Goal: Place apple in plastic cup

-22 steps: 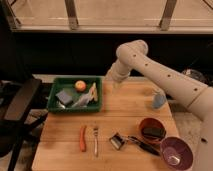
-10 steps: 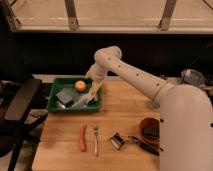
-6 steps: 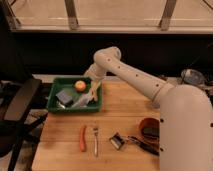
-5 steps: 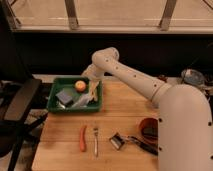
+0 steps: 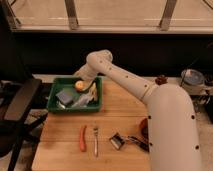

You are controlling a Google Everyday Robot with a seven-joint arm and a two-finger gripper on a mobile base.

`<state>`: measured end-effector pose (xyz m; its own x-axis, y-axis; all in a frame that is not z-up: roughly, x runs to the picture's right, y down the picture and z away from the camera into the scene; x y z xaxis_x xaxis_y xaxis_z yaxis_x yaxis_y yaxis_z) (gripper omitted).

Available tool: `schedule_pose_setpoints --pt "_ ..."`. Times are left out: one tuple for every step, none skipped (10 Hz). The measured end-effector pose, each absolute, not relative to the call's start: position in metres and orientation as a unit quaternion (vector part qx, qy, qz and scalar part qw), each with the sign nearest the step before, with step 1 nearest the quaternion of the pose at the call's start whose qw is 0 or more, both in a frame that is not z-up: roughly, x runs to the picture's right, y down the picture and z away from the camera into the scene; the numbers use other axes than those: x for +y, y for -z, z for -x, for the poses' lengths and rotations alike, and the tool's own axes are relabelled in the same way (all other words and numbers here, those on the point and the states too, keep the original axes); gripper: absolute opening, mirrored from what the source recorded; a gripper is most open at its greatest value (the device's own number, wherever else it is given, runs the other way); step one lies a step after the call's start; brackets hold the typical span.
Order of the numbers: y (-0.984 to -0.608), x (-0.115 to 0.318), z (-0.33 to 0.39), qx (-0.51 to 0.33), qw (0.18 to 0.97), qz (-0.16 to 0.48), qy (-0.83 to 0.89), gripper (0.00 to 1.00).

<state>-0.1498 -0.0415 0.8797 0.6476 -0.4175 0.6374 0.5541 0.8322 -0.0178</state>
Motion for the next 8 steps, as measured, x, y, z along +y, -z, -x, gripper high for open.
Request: schedule_pose_setpoints --pt "-0.884 -0.041 0.152 -0.324 0.9 0.105 0.273 0.65" --pt "-0.892 -0.039 0.154 -0.327 0.898 0.107 0.275 0.65" --pt "-0.902 -0.036 0.156 -0.33 0.896 0.109 0.278 0.65" --pt "-0.909 -0.033 0.159 -0.332 0.894 0.112 0.28 0.65" --pt "-0.919 -0.028 0.162 -0.335 0.892 0.114 0.283 0.65" --pt "-0.927 -0.025 0.162 -0.336 0.891 0.117 0.283 0.65" --pt "-0.936 -0.023 0.16 -0.335 0.891 0.119 0.283 0.65" --pt "-0.944 -0.02 0.16 -0.335 0.89 0.122 0.283 0.65"
